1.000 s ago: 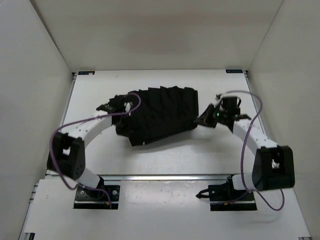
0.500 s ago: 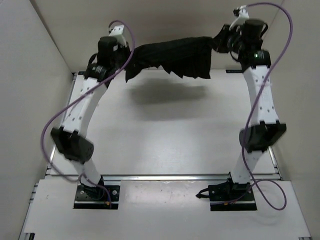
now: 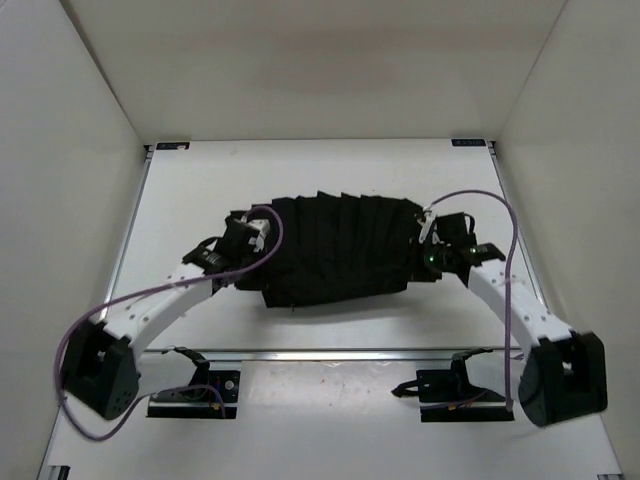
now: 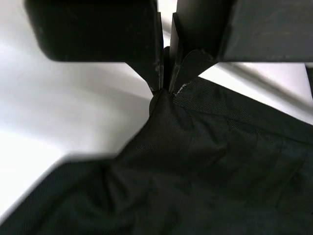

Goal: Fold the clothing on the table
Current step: Fold the skirt

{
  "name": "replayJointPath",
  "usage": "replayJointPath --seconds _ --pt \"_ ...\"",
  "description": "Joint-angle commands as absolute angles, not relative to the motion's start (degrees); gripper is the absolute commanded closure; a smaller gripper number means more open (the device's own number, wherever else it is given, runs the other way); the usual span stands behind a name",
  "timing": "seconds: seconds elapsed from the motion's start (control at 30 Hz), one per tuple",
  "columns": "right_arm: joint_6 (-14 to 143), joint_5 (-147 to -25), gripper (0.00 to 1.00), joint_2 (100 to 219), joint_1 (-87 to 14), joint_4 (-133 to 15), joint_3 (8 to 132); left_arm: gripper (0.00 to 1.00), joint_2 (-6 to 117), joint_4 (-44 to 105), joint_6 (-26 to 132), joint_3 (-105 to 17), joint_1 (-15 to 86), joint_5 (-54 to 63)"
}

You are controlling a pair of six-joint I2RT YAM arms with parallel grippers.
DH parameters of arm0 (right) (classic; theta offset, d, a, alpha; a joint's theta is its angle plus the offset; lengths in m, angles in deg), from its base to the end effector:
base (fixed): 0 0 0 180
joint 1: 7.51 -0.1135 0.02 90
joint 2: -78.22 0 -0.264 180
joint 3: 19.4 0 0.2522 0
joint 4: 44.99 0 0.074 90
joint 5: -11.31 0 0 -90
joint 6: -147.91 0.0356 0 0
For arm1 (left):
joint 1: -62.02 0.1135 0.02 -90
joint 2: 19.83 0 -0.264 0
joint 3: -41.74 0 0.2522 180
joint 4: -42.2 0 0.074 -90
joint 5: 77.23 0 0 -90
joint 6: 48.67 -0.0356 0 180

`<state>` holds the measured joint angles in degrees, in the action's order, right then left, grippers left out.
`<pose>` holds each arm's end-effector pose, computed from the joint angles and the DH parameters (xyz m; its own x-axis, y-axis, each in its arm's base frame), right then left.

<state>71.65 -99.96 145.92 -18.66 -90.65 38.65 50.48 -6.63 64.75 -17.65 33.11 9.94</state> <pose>0.2226 0.0570 0.2274 -0.8746 0.0532 -0.4820 -0.1802 0.8871 0.4249 0.2039 -0.1146 0.2196 -0.8945 0.0405 -0.4453 0.1625 0.9572 -0.2394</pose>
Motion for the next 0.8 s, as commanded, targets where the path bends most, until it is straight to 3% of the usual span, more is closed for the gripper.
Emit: replayJointPath --seconds 0.0,0.1,0.2,0.3,0.5,0.53,0.6,0.67,0.7,0.73,0.77 --pt "76.35 -92.4 1.0 133.53 -24.0 -92.48 37.7 1.0 38.11 -16.1 69.62 -17.82 32.39 13.04" --pt "79.53 -95.21 1.0 131.49 -23.77 -93.29 37.95 1.0 36.16 -18.93 69.81 -17.82 36.68 9.0" --pt "78.39 -100.81 1.0 135.16 -19.21 -90.14 39.27 1.0 41.59 -18.32 66.13 -22.72 44.32 3.12" --pt "76.81 -106.79 1.0 142.63 -14.28 -84.51 41.73 1.0 52.4 -17.35 62.96 -30.0 44.18 3.88" --pt "75.05 -107.41 1.0 159.33 -13.66 -75.82 55.33 0.97 74.44 -16.3 61.28 -46.96 47.33 1.34" --pt "75.4 -108.47 1.0 162.65 -13.14 -75.45 56.84 0.93 76.13 -16.04 61.54 -50.13 48.12 0.64" --pt "76.28 -109.27 0.97 167.68 -11.91 -73.52 61.75 0.61 81.22 -15.25 61.63 -53.74 49.09 0.55" --pt "76.19 -109.54 0.89 172.33 -11.55 -72.03 65.1 0.51 83.25 -13.06 61.81 -56.13 49.62 0.37" --pt "76.54 -109.54 0.78 174.53 -11.29 -71.58 66.94 0.36 84.05 -12.0 61.55 -57.53 49.97 0.11" --pt "77.07 -110.93 0.57 174.99 -11.02 -70.88 67.92 0.02 84.84 -11.64 61.54 -59.28 50.67 0.11" --pt "77.07 -111.2 0.41 176.3 -10.85 -70.27 68.8 0.01 85.29 -11.99 61.54 -61.65 51.2 -0.41"
